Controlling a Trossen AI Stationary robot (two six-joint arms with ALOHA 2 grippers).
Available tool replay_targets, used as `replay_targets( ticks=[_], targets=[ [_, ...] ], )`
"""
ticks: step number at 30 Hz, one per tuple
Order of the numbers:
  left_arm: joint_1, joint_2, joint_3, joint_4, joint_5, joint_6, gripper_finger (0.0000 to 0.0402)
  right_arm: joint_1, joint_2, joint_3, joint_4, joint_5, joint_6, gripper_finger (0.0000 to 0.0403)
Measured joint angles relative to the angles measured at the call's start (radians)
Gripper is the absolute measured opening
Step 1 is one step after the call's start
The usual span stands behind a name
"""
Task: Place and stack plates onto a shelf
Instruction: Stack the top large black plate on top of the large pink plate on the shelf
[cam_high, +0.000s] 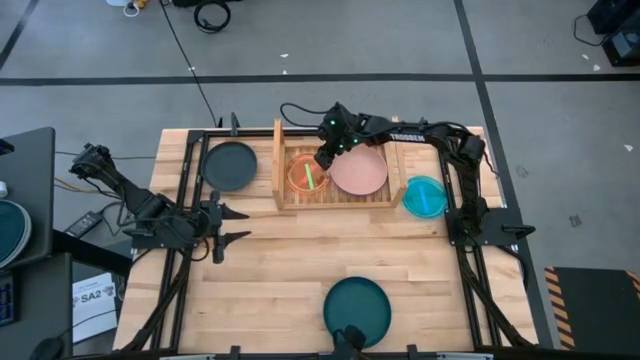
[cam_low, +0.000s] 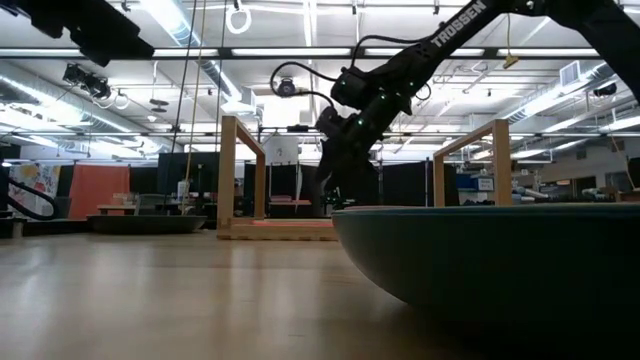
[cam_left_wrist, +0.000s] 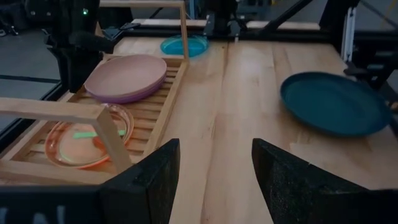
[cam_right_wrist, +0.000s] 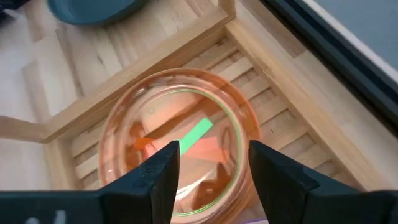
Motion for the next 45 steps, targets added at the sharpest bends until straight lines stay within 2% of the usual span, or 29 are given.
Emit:
replay_targets(
  ticks=[7, 10, 13, 17, 23, 28, 38, 45],
  targets=[
    [0.011, 0.0, 0.0, 0.086, -0.032, -0.026, 0.0206, -0.006, -0.076, 0.0, 0.001, -0.032, -0.072, 0.0198],
    [0.056, 0.0, 0.02, 0.095, -0.037, -0.059, 0.0206, 0.006, -0.129, 0.0, 0.002, -0.032, -0.106, 0.0197],
    [0.12, 0.0, 0.056, 0.084, 0.004, -0.045, 0.0206, 0.028, -0.184, 0.0, 0.002, -0.031, -0.128, 0.0197],
    [0.228, 0.0, 0.114, 0.049, 0.054, 0.025, 0.0206, 0.073, -0.256, 0.0, 0.002, -0.029, -0.146, 0.0198],
    [0.423, 0.0, 0.241, -0.179, 0.121, 0.035, 0.0206, 0.159, -0.322, 0.0, 0.005, -0.029, -0.25, 0.0197],
    [0.598, 0.002, 0.31, -0.297, 0.202, 0.069, 0.0206, 0.208, -0.329, 0.0, 0.054, -0.028, -0.324, 0.0198],
    [0.931, 0.027, 0.317, -0.343, 0.47, 0.189, 0.0206, 0.25, -0.321, 0.0, 0.08, -0.028, -0.349, 0.0198],
    [1.106, 0.12, 0.316, -0.427, 0.556, 0.284, 0.0206, 0.287, -0.321, 0.0, 0.078, -0.028, -0.349, 0.0197]
  ],
)
